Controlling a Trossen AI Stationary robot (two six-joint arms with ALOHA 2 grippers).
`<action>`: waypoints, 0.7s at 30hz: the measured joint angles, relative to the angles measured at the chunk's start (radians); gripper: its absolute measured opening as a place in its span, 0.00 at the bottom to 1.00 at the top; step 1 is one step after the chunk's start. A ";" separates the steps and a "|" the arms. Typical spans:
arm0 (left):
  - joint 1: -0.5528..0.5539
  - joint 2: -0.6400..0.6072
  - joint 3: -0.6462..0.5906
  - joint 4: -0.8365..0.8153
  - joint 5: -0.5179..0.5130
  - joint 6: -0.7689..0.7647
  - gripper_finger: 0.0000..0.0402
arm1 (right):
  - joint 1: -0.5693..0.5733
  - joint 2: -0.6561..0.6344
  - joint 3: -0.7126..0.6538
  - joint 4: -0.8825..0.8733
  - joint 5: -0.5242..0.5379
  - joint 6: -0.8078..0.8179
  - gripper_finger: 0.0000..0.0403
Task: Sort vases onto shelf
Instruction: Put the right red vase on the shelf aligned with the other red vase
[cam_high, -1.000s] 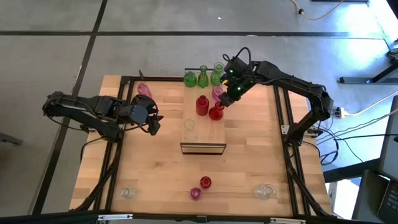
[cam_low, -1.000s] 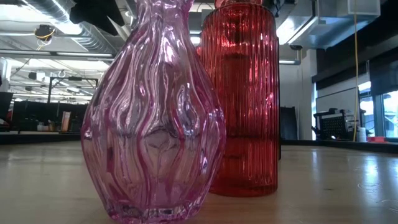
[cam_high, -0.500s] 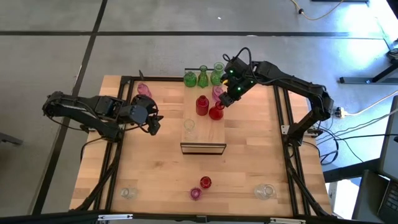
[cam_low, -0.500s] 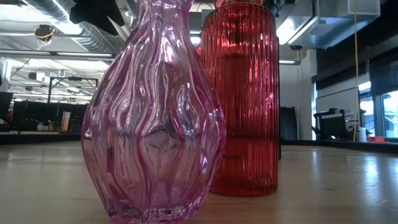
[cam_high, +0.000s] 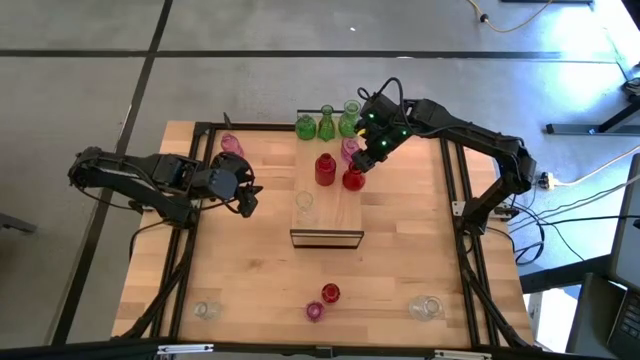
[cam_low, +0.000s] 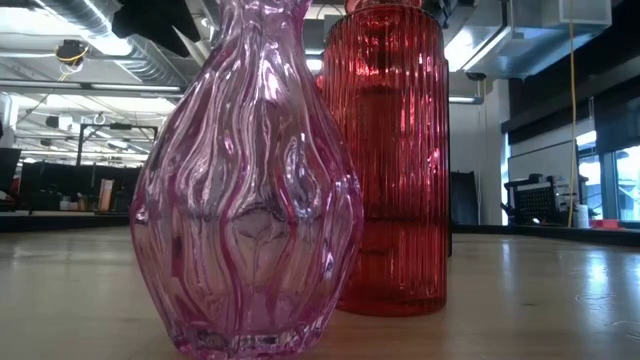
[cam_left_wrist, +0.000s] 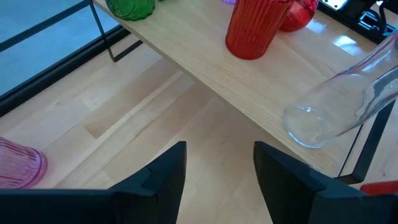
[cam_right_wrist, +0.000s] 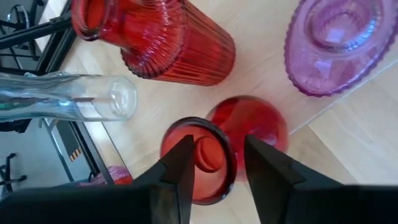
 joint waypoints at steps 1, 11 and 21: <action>0.000 0.000 0.000 0.000 0.000 0.000 0.45 | 0.000 0.000 0.000 0.005 -0.003 0.000 0.30; 0.000 0.000 0.000 0.000 0.000 0.000 0.45 | 0.000 -0.001 0.000 0.064 -0.041 0.008 0.30; 0.000 0.000 0.000 0.000 0.000 0.000 0.45 | 0.000 -0.002 0.001 0.088 -0.044 0.011 0.30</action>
